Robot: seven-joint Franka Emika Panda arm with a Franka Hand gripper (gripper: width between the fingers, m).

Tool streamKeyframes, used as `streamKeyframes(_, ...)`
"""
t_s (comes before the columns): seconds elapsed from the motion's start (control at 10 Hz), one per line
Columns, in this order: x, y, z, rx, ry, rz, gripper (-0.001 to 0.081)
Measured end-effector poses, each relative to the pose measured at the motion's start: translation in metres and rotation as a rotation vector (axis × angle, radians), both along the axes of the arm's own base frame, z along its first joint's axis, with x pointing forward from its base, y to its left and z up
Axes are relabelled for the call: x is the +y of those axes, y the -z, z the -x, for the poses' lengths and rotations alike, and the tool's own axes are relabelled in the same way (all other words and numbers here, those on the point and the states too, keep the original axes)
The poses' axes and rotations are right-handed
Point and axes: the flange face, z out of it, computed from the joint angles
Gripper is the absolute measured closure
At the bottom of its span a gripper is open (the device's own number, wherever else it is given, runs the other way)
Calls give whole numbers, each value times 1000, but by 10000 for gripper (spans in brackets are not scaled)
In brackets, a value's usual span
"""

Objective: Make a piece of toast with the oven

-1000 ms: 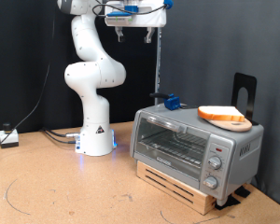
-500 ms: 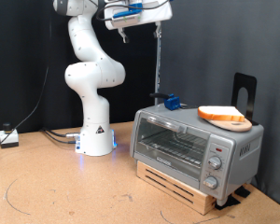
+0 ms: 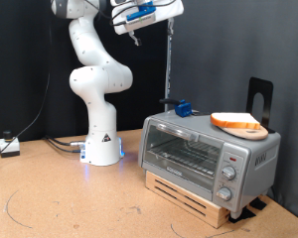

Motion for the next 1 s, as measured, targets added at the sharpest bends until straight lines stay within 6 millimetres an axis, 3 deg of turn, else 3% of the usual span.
streamKeyframes(0.1, 0, 6, -4, -31, -100, -6, -3)
streamKeyframes(0.3, -1, 8, 0, 8, -120, -9, -3)
streamKeyframes(0.6, -16, 29, 0, 20, -476, -26, -3)
streamKeyframes(0.8, -20, 44, -21, 0, -524, 52, -3)
streamKeyframes(1.0, -20, 43, -20, -25, -549, 6, -3)
